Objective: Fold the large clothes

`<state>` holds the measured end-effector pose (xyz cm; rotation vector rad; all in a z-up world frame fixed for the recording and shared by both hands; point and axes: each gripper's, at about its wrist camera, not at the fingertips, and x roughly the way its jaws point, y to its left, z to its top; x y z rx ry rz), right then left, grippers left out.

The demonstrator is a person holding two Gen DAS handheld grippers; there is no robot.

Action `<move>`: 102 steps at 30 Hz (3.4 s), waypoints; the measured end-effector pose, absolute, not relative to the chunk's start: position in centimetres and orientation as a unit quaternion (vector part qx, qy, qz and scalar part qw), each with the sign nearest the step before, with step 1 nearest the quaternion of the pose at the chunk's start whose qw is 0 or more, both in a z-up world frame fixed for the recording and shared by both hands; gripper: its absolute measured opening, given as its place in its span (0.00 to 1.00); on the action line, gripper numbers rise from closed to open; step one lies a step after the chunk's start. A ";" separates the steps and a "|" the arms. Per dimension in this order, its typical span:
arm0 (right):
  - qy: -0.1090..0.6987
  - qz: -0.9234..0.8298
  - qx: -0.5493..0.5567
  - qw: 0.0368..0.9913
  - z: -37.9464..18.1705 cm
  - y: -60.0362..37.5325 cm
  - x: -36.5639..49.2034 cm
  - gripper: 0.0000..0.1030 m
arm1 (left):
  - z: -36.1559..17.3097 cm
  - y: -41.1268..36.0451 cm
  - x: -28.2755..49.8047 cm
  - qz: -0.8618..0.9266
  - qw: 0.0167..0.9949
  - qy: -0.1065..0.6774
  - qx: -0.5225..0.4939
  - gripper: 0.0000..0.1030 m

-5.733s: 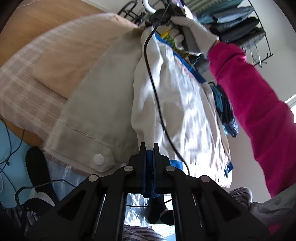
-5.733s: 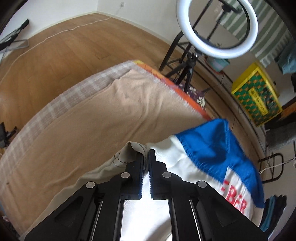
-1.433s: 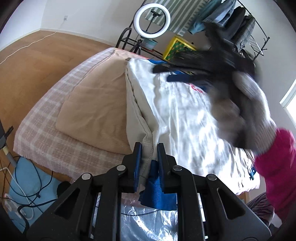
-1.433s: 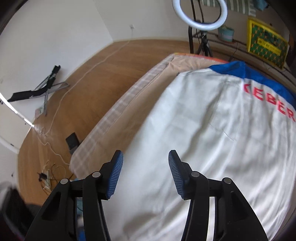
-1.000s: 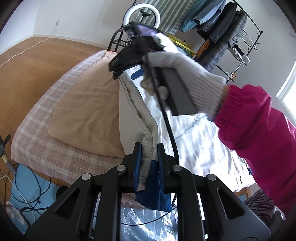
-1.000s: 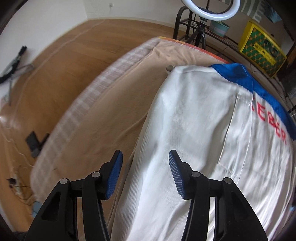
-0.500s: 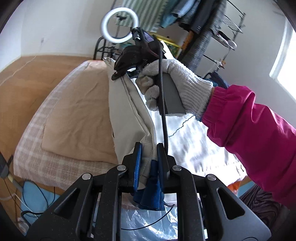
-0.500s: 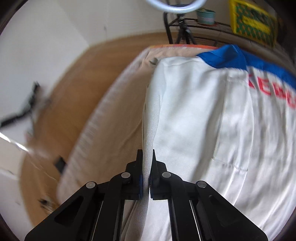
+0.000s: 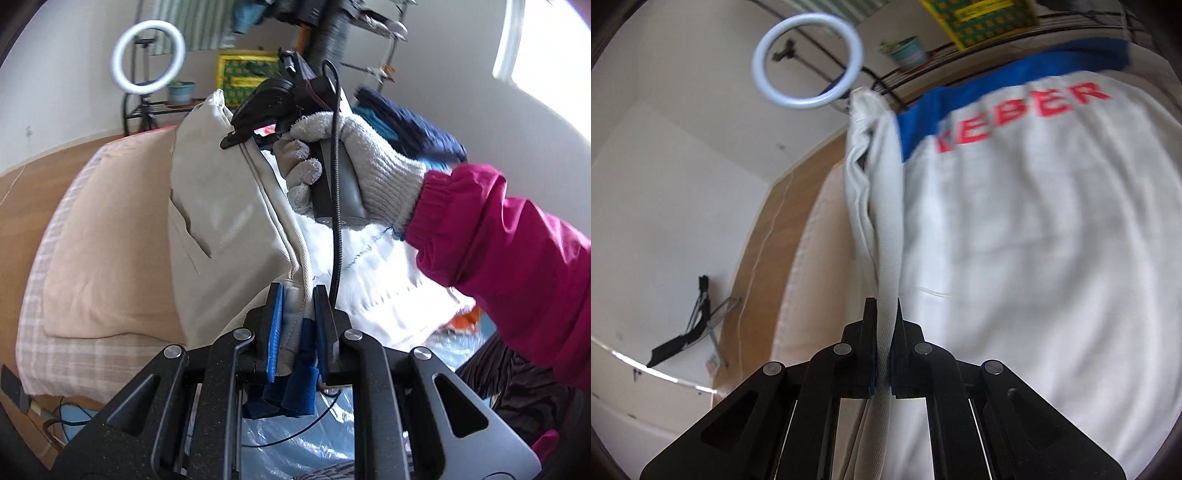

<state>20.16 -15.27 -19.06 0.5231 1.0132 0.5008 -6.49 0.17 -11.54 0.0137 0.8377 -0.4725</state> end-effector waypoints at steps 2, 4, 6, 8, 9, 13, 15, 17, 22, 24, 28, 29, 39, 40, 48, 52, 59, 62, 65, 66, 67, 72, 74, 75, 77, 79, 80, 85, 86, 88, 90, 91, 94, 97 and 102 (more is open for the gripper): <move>0.479 0.225 0.242 0.813 -19.8 -16.8 20.0 0.03 | -12.2 -0.8 -6.4 -0.233 0.880 0.414 0.014 0.14; 0.487 0.219 0.238 0.812 -20.6 -17.6 20.2 0.03 | -12.9 -1.4 -6.1 -0.237 0.873 0.426 0.009 0.14; 0.490 0.217 0.230 0.812 -21.0 -17.5 20.4 0.03 | -13.4 -1.6 -5.6 -0.238 0.869 0.434 0.003 0.14; 0.493 0.214 0.220 0.814 -21.2 -16.9 20.8 0.03 | -13.5 -1.8 -5.5 -0.238 0.868 0.435 0.014 0.14; 0.496 0.211 0.216 0.814 -21.4 -16.8 21.0 0.03 | -13.6 -1.9 -5.6 -0.237 0.869 0.434 0.017 0.14; 0.515 0.189 0.198 0.813 -22.4 -16.9 21.3 0.03 | -13.9 -1.9 -5.6 -0.246 0.863 0.441 0.012 0.16; 0.521 0.181 0.179 0.815 -22.7 -17.5 21.1 0.03 | -14.0 -1.9 -6.1 -0.258 0.857 0.446 0.007 0.18; 0.522 0.178 0.162 0.818 -22.6 -17.6 20.6 0.07 | -13.9 -1.5 -6.8 -0.268 0.852 0.450 0.005 0.18; 0.509 0.169 0.062 0.842 -19.5 -17.0 19.1 0.10 | -12.3 1.4 -9.6 -0.302 0.842 0.446 -0.016 0.19; 0.487 0.179 0.043 0.854 -17.3 -17.5 17.5 0.10 | -11.3 3.0 -10.6 -0.303 0.846 0.439 -0.015 0.19; 0.458 0.223 0.044 0.859 -14.0 -18.2 13.3 0.10 | -10.2 5.3 -10.6 -0.278 0.859 0.429 -0.019 0.18; 0.457 0.236 0.043 0.857 -13.6 -18.1 12.1 0.10 | -10.1 5.9 -10.2 -0.279 0.859 0.428 -0.025 0.18; 0.489 0.306 0.020 0.817 -16.3 -15.9 3.9 0.10 | -12.8 4.9 -5.5 -0.258 0.851 0.457 -0.029 0.18; 0.493 0.306 0.005 0.814 -16.9 -15.3 3.6 0.10 | -13.2 4.4 -5.1 -0.261 0.849 0.459 -0.021 0.18; 0.526 0.278 -0.031 0.803 -21.4 -15.1 3.4 0.10 | -18.2 0.6 -4.9 -0.273 0.821 0.499 0.041 0.18; 0.522 0.274 -0.029 0.807 -21.9 -15.2 3.4 0.10 | -18.1 0.0 -5.2 -0.272 0.824 0.491 0.071 0.18; 0.504 0.262 -0.011 0.823 -20.0 -16.7 2.3 0.10 | -14.6 0.0 -7.1 -0.283 0.852 0.437 0.058 0.18; 0.476 0.245 0.007 0.845 -18.3 -19.2 1.4 0.22 | -12.9 -0.2 -7.4 -0.288 0.862 0.414 0.045 0.18; 0.451 0.221 0.034 0.864 -16.7 -22.1 0.6 0.34 | -11.9 -0.5 -7.4 -0.293 0.865 0.405 0.040 0.18; 0.444 0.212 0.037 0.870 -16.2 -23.1 0.3 0.34 | -11.5 -0.9 -7.2 -0.294 0.866 0.403 0.039 0.18; 0.440 0.205 0.039 0.873 -15.9 -23.8 0.1 0.34 | -11.2 -1.2 -7.1 -0.292 0.868 0.399 0.039 0.18; 0.408 0.166 0.053 0.896 -14.3 -29.1 -1.1 0.48 | -9.9 -3.2 -5.8 -0.301 0.869 0.391 0.036 0.44; 0.392 0.144 0.066 0.906 -13.9 -31.4 -1.7 0.49 | -9.6 -4.2 -5.4 -0.306 0.869 0.387 0.040 0.44; 0.384 0.133 0.072 0.911 -13.7 -32.6 -1.9 0.49 | -9.5 -4.9 -5.1 -0.309 0.868 0.386 0.044 0.44; 0.375 0.114 0.083 0.916 -13.5 -35.0 -2.2 0.49 | -9.4 -6.0 -4.5 -0.316 0.865 0.387 0.045 0.44; 0.371 0.085 0.098 0.919 -13.3 -37.6 -2.5 0.49 | -9.3 -7.2 -3.9 -0.326 0.861 0.388 0.045 0.44; 0.371 0.075 0.105 0.920 -13.2 -38.5 -2.6 0.49 | -9.2 -8.1 -3.6 -0.333 0.858 0.388 0.045 0.44; 0.386 -0.006 0.143 0.911 -13.8 -45.1 -3.1 0.49 | -9.3 -10.7 -2.3 -0.351 0.852 0.385 0.054 0.44; 0.387 -0.020 0.158 0.908 -14.1 -46.4 -3.5 0.49 | -9.4 -11.0 -2.1 -0.352 0.852 0.384 0.054 0.44; 0.384 -0.050 0.192 0.902 -14.6 -49.5 -4.1 0.49 | -9.8 -11.6 -1.3 -0.353 0.851 0.386 0.051 0.45; 0.378 -0.084 0.206 0.898 -15.1 -52.3 -4.6 0.49 | -10.3 -11.8 -0.9 -0.354 0.849 0.388 0.051 0.44; 0.377 -0.101 0.209 0.897 -15.3 -53.2 -5.0 0.49 | -10.5 -11.9 -0.7 -0.354 0.848 0.390 0.052 0.44; 0.380 -0.145 0.237 0.883 -16.9 -57.0 -5.9 0.49 | -11.5 -12.0 -0.1 -0.354 0.845 0.397 0.047 0.44; 0.387 -0.148 0.271 0.869 -18.3 -59.1 -6.3 0.49 | -12.2 -12.1 0.1 -0.354 0.843 0.402 0.045 0.44; 0.391 -0.131 0.315 0.855 -19.7 -60.3 -6.1 0.49 | -12.5 -12.5 -0.1 -0.364 0.838 0.403 0.045 0.44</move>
